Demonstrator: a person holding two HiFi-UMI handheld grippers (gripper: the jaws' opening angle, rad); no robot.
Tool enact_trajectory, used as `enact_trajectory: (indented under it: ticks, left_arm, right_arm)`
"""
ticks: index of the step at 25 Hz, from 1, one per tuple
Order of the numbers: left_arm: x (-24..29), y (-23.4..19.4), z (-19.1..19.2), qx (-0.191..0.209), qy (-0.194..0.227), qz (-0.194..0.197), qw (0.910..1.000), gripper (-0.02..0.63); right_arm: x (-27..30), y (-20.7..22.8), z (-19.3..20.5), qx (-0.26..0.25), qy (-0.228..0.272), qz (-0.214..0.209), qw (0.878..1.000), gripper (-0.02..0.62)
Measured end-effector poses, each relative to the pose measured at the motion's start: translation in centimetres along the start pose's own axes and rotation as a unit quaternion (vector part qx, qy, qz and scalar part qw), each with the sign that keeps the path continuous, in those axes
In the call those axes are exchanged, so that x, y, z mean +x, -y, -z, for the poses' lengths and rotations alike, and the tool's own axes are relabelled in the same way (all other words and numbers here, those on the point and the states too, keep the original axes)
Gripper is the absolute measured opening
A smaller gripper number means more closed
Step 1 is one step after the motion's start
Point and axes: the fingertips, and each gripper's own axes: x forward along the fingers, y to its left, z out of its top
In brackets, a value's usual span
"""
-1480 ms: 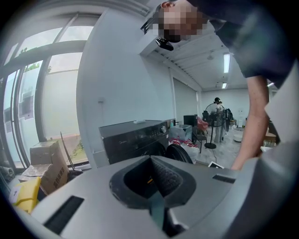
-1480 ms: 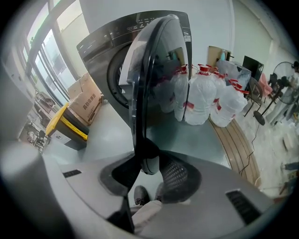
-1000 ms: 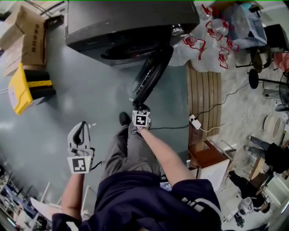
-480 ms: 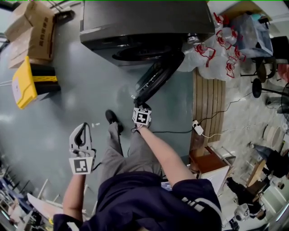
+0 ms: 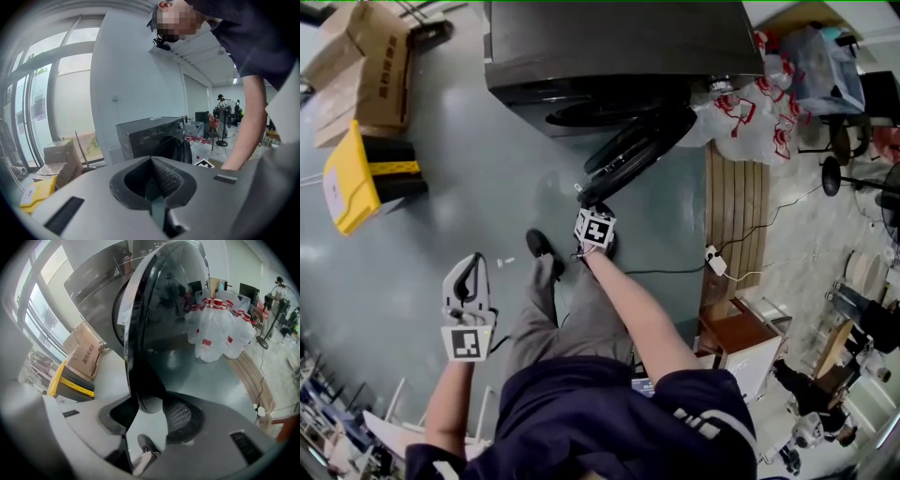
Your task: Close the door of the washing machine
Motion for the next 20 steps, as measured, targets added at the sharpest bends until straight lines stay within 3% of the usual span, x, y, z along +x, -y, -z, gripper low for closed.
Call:
enact_trajectory:
  ticks: [20]
  left_arm:
    - [-0.6,-7.3,2.0,-0.025,-0.017,-0.025,0.9992,0.023]
  right_arm:
    - [5.1,-7.1,-6.6,0.100,0.032,0.017,0.994,0.184]
